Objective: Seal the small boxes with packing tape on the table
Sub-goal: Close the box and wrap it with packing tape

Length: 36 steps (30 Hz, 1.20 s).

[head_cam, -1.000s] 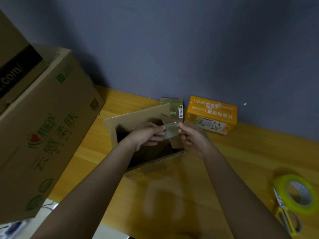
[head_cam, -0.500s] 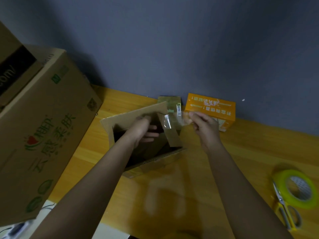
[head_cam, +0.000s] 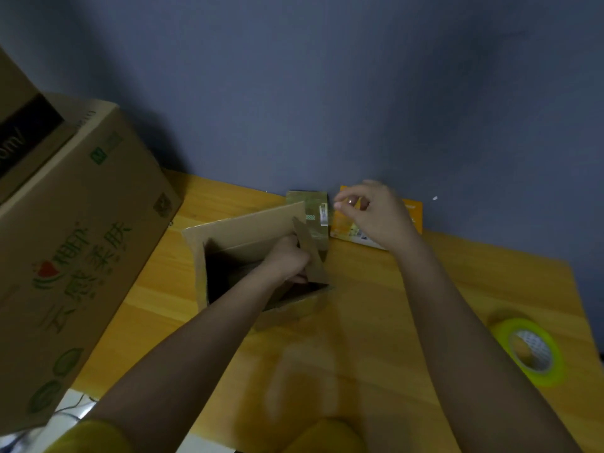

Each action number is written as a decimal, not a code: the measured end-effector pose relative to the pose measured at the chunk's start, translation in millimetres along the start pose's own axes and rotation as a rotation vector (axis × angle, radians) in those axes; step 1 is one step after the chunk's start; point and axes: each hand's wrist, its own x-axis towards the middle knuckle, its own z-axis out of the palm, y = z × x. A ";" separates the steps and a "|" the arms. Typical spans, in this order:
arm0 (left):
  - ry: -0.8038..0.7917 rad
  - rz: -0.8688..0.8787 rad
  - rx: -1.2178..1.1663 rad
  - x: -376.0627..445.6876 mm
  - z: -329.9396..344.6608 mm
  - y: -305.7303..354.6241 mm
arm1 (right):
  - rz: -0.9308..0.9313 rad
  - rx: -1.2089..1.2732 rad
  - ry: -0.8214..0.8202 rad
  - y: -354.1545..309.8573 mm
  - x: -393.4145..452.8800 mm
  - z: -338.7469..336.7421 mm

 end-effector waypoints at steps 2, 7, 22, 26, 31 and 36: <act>-0.059 0.005 0.135 -5.3 -0.8 1.2 | -0.034 -0.157 -0.124 -3.5 -4.8 -11.0; -0.269 0.115 0.740 -23.5 -13.2 5.1 | 0.014 -0.058 -0.352 -13.5 -24.4 -30.1; 0.168 0.304 0.647 -52.3 -64.2 -77.9 | -0.044 0.164 -0.535 -51.4 -54.4 56.4; 0.148 0.307 0.575 -55.7 -64.4 -80.7 | -0.045 0.150 -0.603 -59.2 -49.7 63.5; -0.007 0.347 0.457 -52.3 -72.4 -76.6 | -0.025 0.154 -0.678 -63.5 -40.2 68.2; -0.044 0.396 0.425 -46.3 -79.0 -86.7 | -0.007 0.156 -0.728 -67.8 -33.0 74.5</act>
